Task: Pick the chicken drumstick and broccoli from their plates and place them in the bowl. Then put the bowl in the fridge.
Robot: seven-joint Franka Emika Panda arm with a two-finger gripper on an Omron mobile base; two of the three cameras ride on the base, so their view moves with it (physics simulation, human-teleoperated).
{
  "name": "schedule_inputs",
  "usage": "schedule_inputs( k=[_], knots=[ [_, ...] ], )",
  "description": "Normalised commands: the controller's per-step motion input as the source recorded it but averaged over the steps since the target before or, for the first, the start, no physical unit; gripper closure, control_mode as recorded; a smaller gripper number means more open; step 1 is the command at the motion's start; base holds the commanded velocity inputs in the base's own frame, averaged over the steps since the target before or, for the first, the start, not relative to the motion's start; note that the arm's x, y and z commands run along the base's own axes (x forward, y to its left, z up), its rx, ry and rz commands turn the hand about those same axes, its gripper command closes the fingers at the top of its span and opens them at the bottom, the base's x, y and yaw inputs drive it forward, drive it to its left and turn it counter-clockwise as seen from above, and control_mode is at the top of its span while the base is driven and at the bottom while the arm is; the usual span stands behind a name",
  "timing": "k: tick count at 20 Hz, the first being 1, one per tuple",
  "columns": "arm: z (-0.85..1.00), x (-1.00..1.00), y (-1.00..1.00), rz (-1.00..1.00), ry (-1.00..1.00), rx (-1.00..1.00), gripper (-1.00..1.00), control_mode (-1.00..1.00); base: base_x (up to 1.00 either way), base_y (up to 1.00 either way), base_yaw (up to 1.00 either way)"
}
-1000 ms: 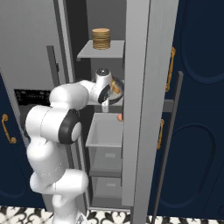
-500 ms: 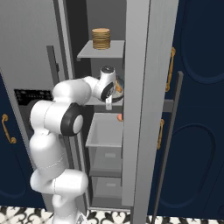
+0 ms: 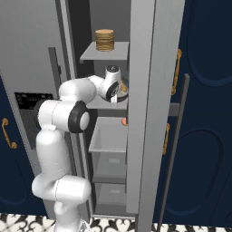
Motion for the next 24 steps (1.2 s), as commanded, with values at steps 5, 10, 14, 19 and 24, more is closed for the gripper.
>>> schedule_inputs(
  k=[5, 10, 14, 19, 24],
  knots=[
    [-0.26, 0.19, 0.01, 0.0, 0.01, 0.0, -1.0, -1.0, 0.0, 0.0, 0.0],
    [-0.04, -0.29, 0.02, 0.0, -0.06, 0.07, -1.0, -1.0, 0.0, 0.0, 0.0],
    [0.36, -0.34, 0.15, 0.0, -0.1, 0.14, -1.0, -1.0, 0.0, 0.0, 0.0],
    [0.33, -1.0, 0.09, 0.0, -0.03, 0.07, -1.0, -1.0, 0.0, 0.0, 0.0],
    [0.2, -1.0, 0.3, -0.03, 0.0, -0.03, -1.0, -1.0, 0.0, 0.0, 0.0]
  ],
)
